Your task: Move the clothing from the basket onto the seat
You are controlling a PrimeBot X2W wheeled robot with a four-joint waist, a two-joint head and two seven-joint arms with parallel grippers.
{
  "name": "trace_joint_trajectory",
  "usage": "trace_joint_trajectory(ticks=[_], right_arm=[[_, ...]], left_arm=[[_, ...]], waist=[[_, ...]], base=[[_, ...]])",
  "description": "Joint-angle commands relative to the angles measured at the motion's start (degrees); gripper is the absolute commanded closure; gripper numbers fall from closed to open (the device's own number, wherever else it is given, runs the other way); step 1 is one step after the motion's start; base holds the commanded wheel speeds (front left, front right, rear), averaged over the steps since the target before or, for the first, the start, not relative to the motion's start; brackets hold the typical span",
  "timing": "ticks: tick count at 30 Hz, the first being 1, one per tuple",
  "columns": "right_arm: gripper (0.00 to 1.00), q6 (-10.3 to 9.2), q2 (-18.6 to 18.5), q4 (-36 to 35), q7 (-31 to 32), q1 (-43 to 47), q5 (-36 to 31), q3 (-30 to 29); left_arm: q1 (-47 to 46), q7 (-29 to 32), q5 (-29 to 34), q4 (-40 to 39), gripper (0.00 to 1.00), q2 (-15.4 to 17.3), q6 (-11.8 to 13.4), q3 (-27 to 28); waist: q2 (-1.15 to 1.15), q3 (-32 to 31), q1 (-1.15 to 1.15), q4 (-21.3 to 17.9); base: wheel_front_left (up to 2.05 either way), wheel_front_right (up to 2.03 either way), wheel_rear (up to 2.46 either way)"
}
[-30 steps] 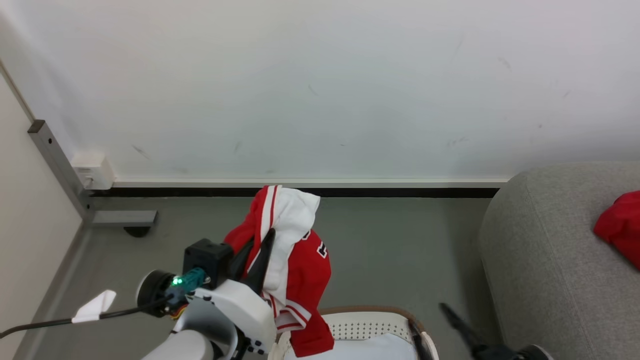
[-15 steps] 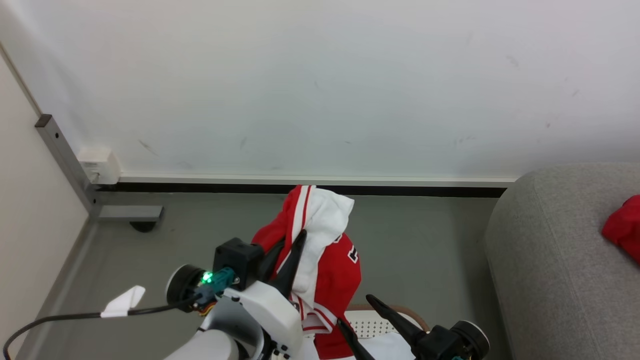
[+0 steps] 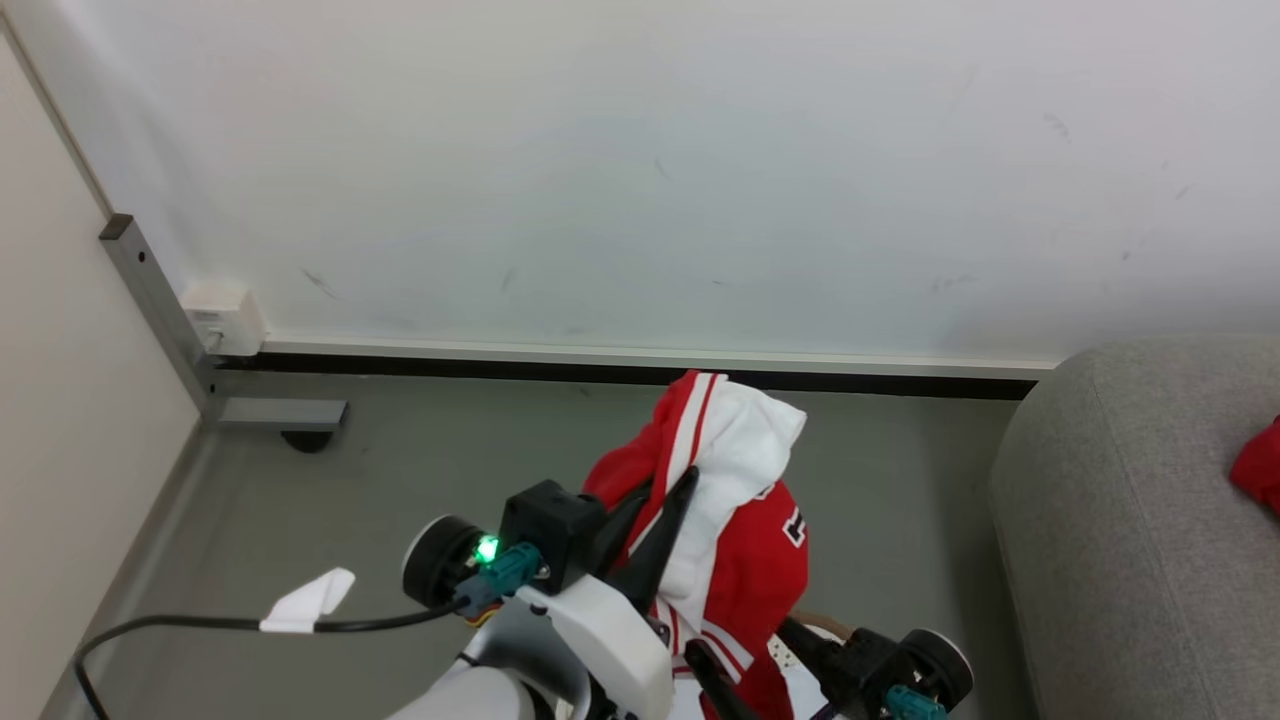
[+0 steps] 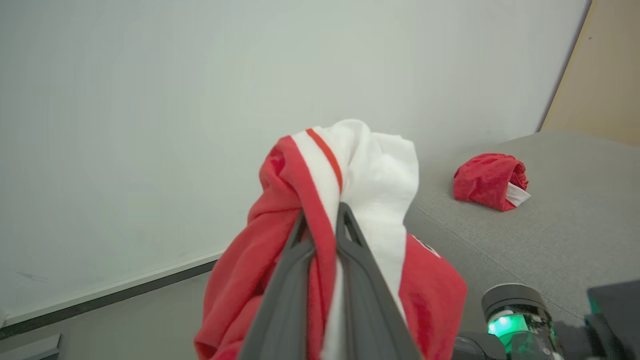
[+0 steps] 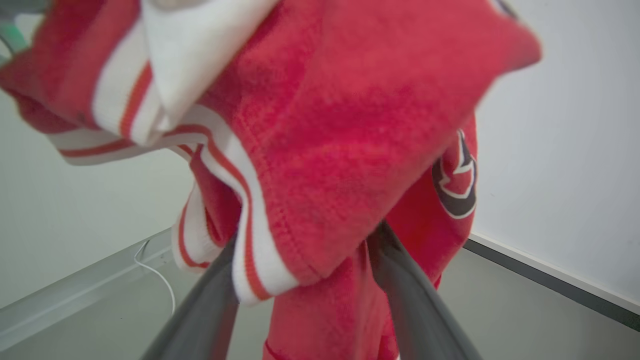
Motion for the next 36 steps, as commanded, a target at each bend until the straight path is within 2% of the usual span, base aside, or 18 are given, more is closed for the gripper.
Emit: trace_joint_trajectory(ticks=[1,3,4,5,6,13,14,15,16,17,18,19,36], right_arm=[[0.0,-0.13,-0.2,0.74,0.0,-1.18,0.66,0.03],[0.0,-0.13,-0.2,1.58,0.0,-1.5,1.41,-0.05],[0.17,-0.13,-0.18,2.12,0.0,-1.78,1.91,0.16],[0.74,-0.13,-0.18,2.63,0.0,-2.09,2.77,0.37],[1.0,-0.14,-0.18,2.73,0.0,-2.43,3.65,0.3],[1.0,-0.13,-0.19,2.29,-0.01,-3.05,6.8,-1.05],[1.0,-0.14,-0.18,1.96,-0.01,-3.03,6.94,-1.53],[1.0,-0.13,-0.18,1.59,-0.01,-2.92,7.13,-2.07],[1.0,-0.14,-0.19,1.24,0.0,-2.77,7.24,-2.58],[1.0,-0.13,-0.2,0.76,-0.01,-2.54,7.44,-3.26],[1.0,-0.14,-0.19,0.31,-0.01,-2.33,7.7,-3.93],[1.0,-0.13,-0.19,-0.08,-0.01,-2.19,7.63,-4.42],[1.0,-0.13,-0.19,-5.49,0.0,-0.87,1.31,-17.27]], left_arm=[[-0.61,0.29,0.22,-0.74,1.0,-0.17,-0.06,-0.11],[-0.58,0.35,0.07,-1.16,1.0,-0.4,-0.16,-0.46],[-0.56,0.44,0.05,-1.39,1.0,-0.49,-0.18,-0.59],[-0.56,0.51,0.07,-1.59,1.0,-0.62,-0.17,-0.73],[-0.54,0.6,0.05,-1.75,1.0,-0.67,-0.12,-0.8],[0.22,0.28,-0.24,-1.03,1.0,-0.02,0.46,-0.61],[0.38,0.17,-0.23,-0.81,0.96,0.11,0.45,-0.56],[0.53,0.0,-0.23,-0.65,0.85,0.18,0.59,-0.51],[0.66,-0.19,-0.23,-0.45,0.7,0.17,0.79,-0.47],[0.76,-0.26,-0.2,-0.21,0.51,0.18,0.96,-0.39],[0.85,-0.52,-0.09,0.05,0.2,0.21,1.03,-0.35],[0.9,-0.71,0.06,0.22,0.0,0.2,1.09,-0.31],[2.2,-2.91,-0.91,3.17,0.0,-0.42,1.8,-0.09]], waist=[[0.0,0.0,0.0,0.08],[0.0,-0.01,0.0,0.18],[0.0,-0.02,0.0,0.25],[0.0,-0.04,0.0,0.33],[0.0,-0.06,0.0,0.39],[0.0,0.13,0.0,0.05],[0.0,0.16,0.0,-0.08],[0.0,0.22,0.0,-0.21],[0.0,0.3,0.0,-0.35],[0.0,0.4,0.0,-0.49],[0.0,0.5,0.0,-0.62],[0.0,0.6,0.0,-0.78],[0.0,1.55,0.0,-3.82]], base=[[0.0,0.0,0.0],[0.0,0.0,0.0],[0.0,0.0,0.0],[0.0,0.0,0.0],[0.0,0.0,0.0],[0.0,0.0,0.0],[0.0,0.0,0.0],[0.0,0.0,0.0],[0.0,0.0,0.0],[0.0,0.0,0.0],[0.0,0.0,0.0],[0.0,0.0,0.0],[0.0,0.0,0.0]])
